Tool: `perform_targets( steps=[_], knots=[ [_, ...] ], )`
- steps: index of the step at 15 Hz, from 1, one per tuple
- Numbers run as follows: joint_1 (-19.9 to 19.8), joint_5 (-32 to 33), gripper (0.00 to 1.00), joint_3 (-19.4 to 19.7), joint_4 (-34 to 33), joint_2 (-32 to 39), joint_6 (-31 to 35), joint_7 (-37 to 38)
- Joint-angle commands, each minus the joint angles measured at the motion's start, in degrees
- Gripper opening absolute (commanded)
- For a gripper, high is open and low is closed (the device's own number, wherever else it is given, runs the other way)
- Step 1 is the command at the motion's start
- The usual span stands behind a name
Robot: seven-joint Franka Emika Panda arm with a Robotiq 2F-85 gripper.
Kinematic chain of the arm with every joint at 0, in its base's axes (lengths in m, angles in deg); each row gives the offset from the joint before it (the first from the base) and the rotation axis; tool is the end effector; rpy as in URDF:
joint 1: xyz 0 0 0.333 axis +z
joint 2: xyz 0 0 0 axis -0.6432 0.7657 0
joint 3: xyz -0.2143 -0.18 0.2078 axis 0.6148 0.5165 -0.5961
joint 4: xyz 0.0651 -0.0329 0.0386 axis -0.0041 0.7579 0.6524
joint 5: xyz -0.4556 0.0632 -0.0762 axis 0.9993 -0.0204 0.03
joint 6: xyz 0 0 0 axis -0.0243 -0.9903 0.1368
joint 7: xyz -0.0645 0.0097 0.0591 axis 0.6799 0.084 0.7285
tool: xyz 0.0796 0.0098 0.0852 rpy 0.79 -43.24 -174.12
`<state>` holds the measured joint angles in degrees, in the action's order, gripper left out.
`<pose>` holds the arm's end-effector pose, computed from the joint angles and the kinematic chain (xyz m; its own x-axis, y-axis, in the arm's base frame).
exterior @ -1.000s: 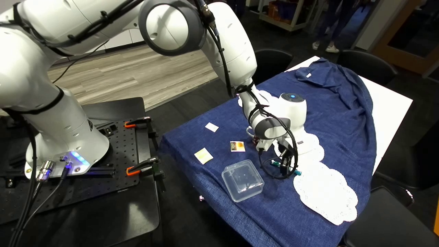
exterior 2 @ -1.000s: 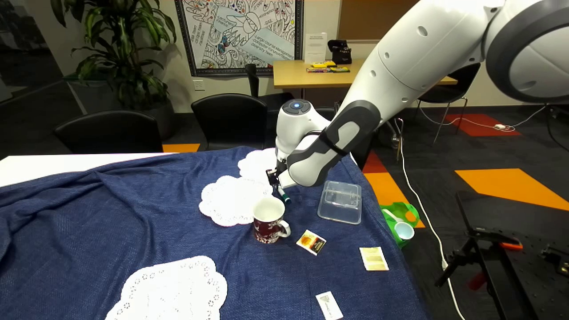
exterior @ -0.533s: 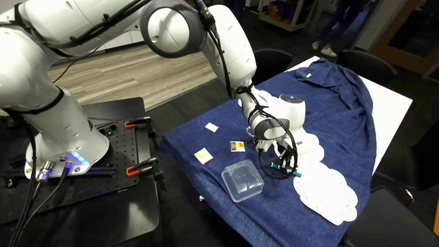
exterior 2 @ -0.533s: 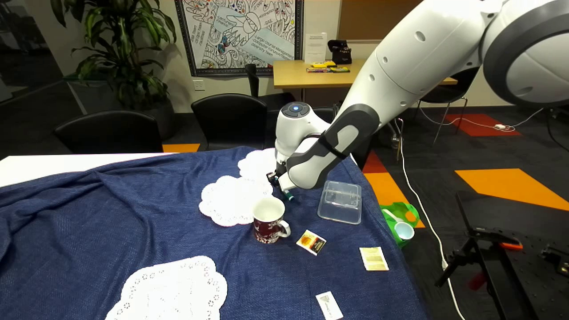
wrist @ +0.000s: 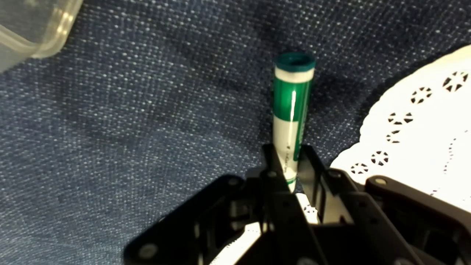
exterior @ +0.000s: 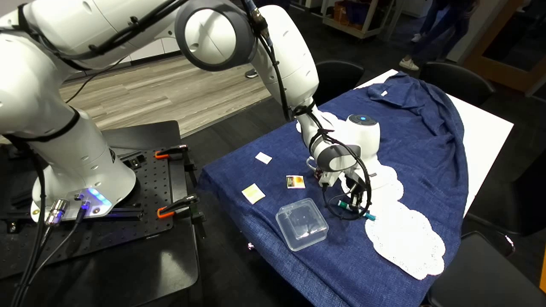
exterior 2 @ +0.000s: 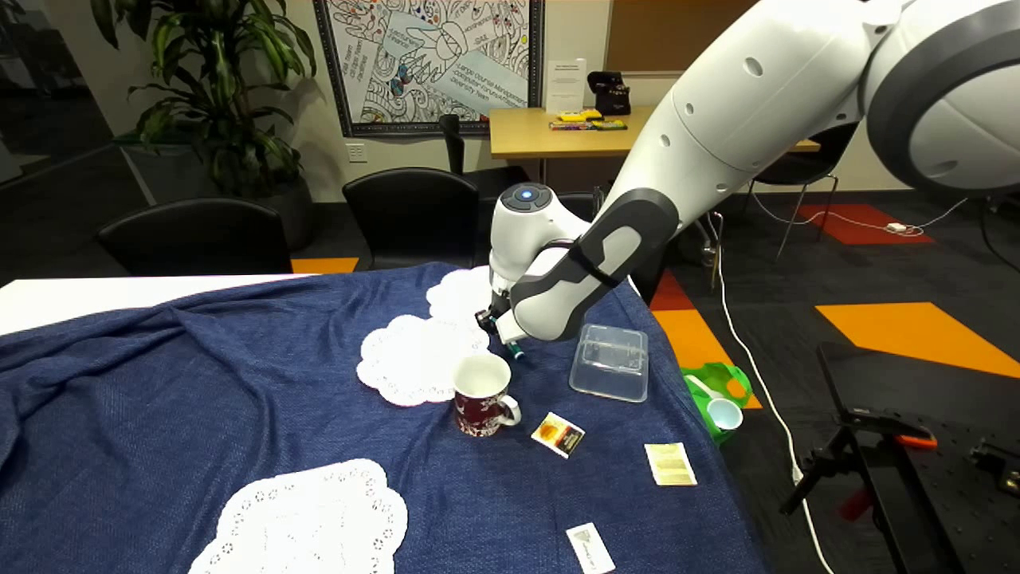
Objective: Put the marker in the mug
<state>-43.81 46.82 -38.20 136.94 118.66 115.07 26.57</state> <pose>0.7503 -0.2349 -0.0128 0.6402 -0.6946 0.3283 -0.7454 -0.6649 0.0468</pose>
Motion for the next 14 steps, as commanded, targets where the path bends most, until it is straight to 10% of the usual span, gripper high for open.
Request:
perform_targets(
  steps=[1, 14],
  knots=[
    [2.0, -1.5, 0.05, 1.7, 3.0, -4.2, -1.9, -1.6],
    [5.4, 1.1, 0.05, -0.2, 27.6, -31.0, 0.0, -16.2]
  ],
)
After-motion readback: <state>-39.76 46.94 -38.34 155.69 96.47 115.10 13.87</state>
